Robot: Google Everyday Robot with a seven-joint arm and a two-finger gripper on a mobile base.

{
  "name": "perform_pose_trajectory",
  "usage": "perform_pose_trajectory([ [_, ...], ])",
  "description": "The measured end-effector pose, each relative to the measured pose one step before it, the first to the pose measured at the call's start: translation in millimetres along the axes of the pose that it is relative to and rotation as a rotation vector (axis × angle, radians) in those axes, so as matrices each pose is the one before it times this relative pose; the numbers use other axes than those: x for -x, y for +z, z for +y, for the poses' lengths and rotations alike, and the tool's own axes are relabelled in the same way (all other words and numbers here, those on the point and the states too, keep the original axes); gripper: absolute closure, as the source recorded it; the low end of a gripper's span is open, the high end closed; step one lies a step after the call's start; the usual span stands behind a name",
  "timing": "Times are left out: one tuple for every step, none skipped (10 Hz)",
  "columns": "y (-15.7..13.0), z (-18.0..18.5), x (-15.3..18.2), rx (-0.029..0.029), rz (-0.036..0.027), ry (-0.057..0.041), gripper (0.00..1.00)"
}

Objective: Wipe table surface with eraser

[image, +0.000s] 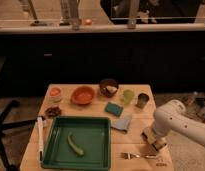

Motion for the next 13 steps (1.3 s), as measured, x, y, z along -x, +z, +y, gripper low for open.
perform_pose_trajectory([
  [0.17,-3.34,3.04,-0.00792,0.00353,0.00363,1.00],
  [0.83,-2.24,4.26,-0.00444,0.00326,0.00049,1.00],
  [1.47,2.23,5.92,0.00039,0.00212,-0.01724,1.00],
  [0.86,10.03,9.38,0.00760,-0.00071,-0.02543,1.00],
  [0.75,7.37,4.16,0.00810,0.00114,-0.01479,1.00],
  [1.55,16.68,8.38,0.01969,0.00131,-0.03494,1.00],
  [1.09,15.67,4.59,0.02470,0.00030,-0.03204,1.00],
  [0.67,13.32,-2.40,0.01917,0.00420,-0.02156,1.00],
  [-0.56,6.30,-3.71,0.00679,0.00304,-0.00789,1.00],
  [-0.60,2.86,-6.15,0.00292,0.00839,-0.00150,1.00],
  [-0.76,-1.04,-5.55,-0.00111,0.00881,0.00274,1.00],
  [-0.03,-5.55,-8.94,-0.00376,0.01052,0.00948,1.00],
  [-0.09,-10.54,-9.48,-0.00866,0.01018,0.01343,1.00],
])
